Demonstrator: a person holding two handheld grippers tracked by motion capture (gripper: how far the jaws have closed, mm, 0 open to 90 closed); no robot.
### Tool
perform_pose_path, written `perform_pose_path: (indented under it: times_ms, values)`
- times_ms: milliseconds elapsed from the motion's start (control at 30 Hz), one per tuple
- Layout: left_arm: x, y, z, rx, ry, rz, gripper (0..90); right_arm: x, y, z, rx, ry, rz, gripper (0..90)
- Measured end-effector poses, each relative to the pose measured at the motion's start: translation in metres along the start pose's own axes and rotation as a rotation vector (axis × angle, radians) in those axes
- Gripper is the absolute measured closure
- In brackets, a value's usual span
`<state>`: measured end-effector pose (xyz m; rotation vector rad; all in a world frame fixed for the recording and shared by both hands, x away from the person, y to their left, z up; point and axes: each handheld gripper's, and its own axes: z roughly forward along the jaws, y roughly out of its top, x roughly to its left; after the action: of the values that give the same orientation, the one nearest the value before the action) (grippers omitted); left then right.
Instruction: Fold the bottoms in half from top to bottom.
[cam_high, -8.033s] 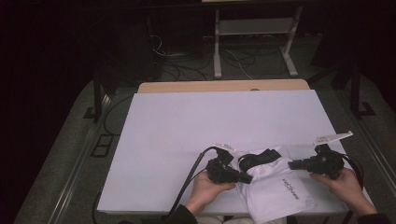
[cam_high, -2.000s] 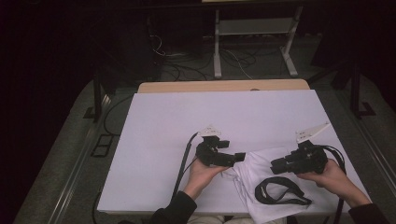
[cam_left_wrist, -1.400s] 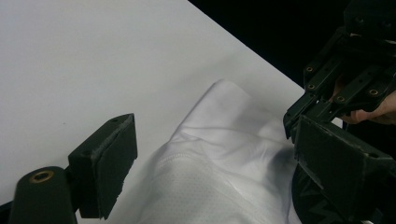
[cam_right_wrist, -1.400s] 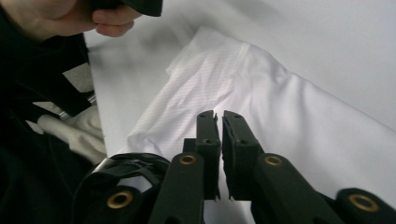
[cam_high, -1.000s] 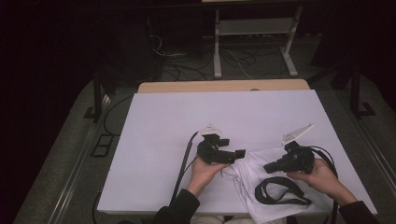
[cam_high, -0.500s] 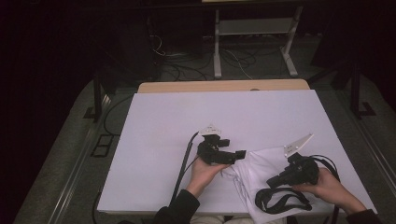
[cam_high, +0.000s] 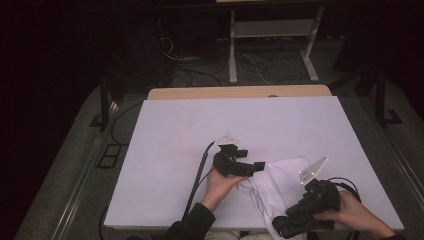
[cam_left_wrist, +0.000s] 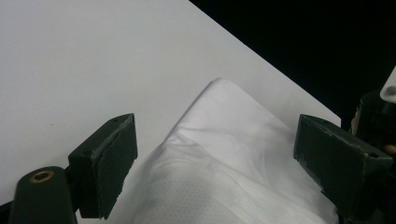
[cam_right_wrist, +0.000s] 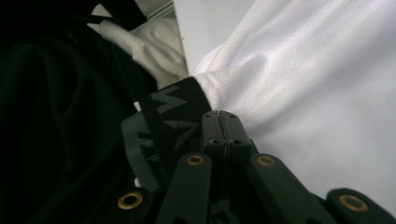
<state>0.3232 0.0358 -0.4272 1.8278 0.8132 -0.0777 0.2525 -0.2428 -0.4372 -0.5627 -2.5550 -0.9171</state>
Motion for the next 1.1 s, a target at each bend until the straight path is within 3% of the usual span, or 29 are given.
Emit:
perform_pose_path:
  times_ms: [200, 467, 800, 933, 1100]
  values:
    - [0.000, 0.000, -0.001, 0.003, 0.002, 0.002, 12.3, 0.001, -0.008, 0.006, 0.053, 0.019, 0.000, 88.3]
    - [-0.001, -0.001, 0.001, 0.007, -0.002, 0.002, 12.2, 0.002, -0.010, 0.006, 0.074, 0.035, -0.004, 88.5]
    - [-0.001, -0.001, 0.001, 0.020, 0.008, 0.019, 11.5, 0.001, -0.011, 0.006, 0.086, 0.019, 0.001, 88.6]
    - [-0.001, -0.001, 0.001, 0.024, 0.008, 0.022, 11.2, 0.002, -0.011, 0.003, 0.065, 0.019, -0.008, 82.0]
    - [0.000, -0.001, -0.001, 0.031, 0.011, 0.019, 10.3, 0.005, -0.008, -0.015, -0.019, -0.012, -0.016, 72.5]
